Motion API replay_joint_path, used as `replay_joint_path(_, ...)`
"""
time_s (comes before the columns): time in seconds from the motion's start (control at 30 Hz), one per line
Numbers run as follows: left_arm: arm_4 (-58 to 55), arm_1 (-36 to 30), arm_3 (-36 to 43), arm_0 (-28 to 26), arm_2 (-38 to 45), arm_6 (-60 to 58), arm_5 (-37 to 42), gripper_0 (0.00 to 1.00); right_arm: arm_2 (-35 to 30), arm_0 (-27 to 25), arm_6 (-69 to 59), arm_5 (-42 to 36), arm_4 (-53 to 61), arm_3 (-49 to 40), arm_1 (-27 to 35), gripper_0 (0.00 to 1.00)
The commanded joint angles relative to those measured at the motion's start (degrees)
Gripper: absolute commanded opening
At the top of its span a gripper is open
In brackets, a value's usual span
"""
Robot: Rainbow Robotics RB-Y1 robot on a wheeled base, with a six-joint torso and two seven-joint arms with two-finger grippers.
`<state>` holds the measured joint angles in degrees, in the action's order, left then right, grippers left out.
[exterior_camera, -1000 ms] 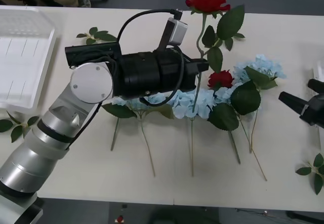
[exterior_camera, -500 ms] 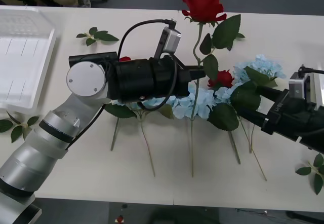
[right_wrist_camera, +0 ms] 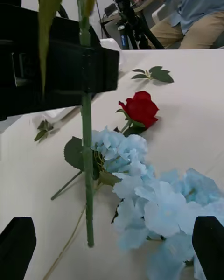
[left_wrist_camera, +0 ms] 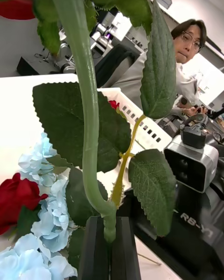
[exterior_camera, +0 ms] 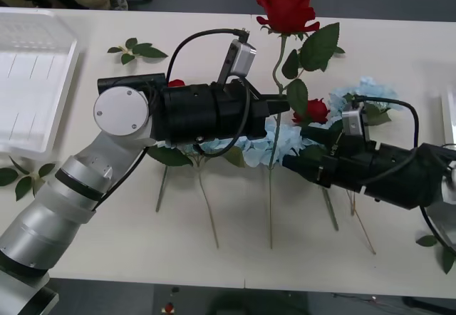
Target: Put the red flowers into the right box and the blue flowers into the left box
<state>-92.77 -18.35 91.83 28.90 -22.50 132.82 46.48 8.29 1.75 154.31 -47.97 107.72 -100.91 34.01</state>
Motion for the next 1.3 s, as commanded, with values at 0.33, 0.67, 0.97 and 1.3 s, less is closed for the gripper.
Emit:
replay_joint_path(0.33, -0.83, 0.69, 1.07, 2.04, 0.62, 1.74, 0.02, 0.00, 5.07, 2.21, 0.69, 2.80, -0.84, -1.05, -2.81, 0.98)
replay_joint_path(0.67, -0.83, 0.69, 1.07, 2.04, 0.62, 1.74, 0.02, 0.00, 7.36, 3.70, 0.69, 6.14, -0.84, -1.05, -3.51, 0.76)
replay_joint_path(0.97, -0.83, 0.69, 1.07, 2.04, 0.62, 1.74, 0.02, 0.00, 7.27, 4.14, 0.69, 6.75, -0.84, -1.05, -3.51, 0.00)
replay_joint_path(1.3, -0.83, 0.69, 1.07, 2.04, 0.62, 1.74, 0.02, 0.00, 7.27, 4.23, 0.69, 6.93, -0.84, -1.05, -3.16, 0.00)
